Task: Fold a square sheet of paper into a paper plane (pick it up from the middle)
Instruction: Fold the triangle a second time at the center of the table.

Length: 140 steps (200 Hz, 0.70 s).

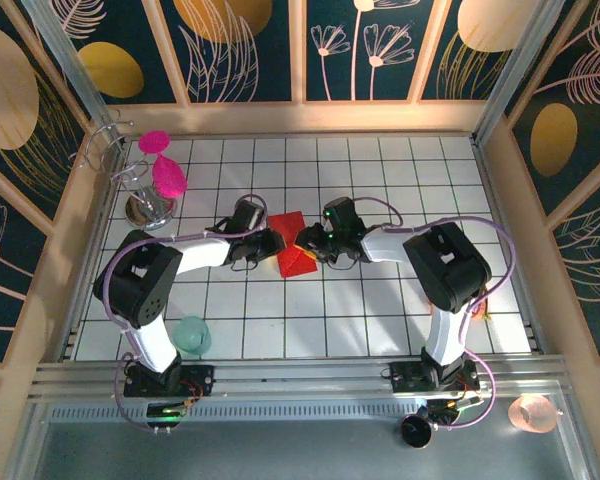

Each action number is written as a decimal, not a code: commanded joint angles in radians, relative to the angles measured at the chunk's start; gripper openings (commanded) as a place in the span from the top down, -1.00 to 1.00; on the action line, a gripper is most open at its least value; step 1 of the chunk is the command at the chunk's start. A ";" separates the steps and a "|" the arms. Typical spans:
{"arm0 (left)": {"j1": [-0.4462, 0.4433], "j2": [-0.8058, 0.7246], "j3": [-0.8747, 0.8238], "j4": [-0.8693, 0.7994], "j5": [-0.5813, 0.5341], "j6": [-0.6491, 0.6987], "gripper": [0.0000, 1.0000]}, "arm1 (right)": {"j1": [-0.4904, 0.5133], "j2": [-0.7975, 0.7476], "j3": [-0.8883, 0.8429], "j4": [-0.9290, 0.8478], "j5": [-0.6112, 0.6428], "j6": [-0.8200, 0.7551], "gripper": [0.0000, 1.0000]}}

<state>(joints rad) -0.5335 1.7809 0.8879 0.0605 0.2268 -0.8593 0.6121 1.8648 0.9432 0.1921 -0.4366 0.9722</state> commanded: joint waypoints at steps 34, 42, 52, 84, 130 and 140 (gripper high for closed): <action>0.015 0.022 -0.032 0.051 0.017 -0.032 0.50 | 0.014 0.051 0.049 0.008 0.015 0.030 0.24; 0.017 0.022 -0.033 0.048 0.013 -0.030 0.53 | 0.013 0.053 0.050 0.000 0.019 0.034 0.24; 0.018 0.022 -0.035 0.043 0.007 -0.030 0.56 | 0.014 0.045 0.044 -0.006 0.034 0.039 0.24; 0.020 0.031 -0.037 0.030 0.000 -0.027 0.70 | 0.012 0.015 0.029 -0.017 0.070 0.036 0.24; 0.021 0.033 -0.040 0.027 -0.001 -0.028 0.78 | 0.016 0.039 0.027 0.038 0.017 0.039 0.32; 0.022 0.033 -0.040 0.025 -0.001 -0.028 0.79 | 0.017 0.040 0.024 0.055 0.008 0.039 0.35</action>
<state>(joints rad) -0.5175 1.7969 0.8619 0.0864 0.2268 -0.8783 0.6174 1.9026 0.9668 0.1982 -0.4126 1.0050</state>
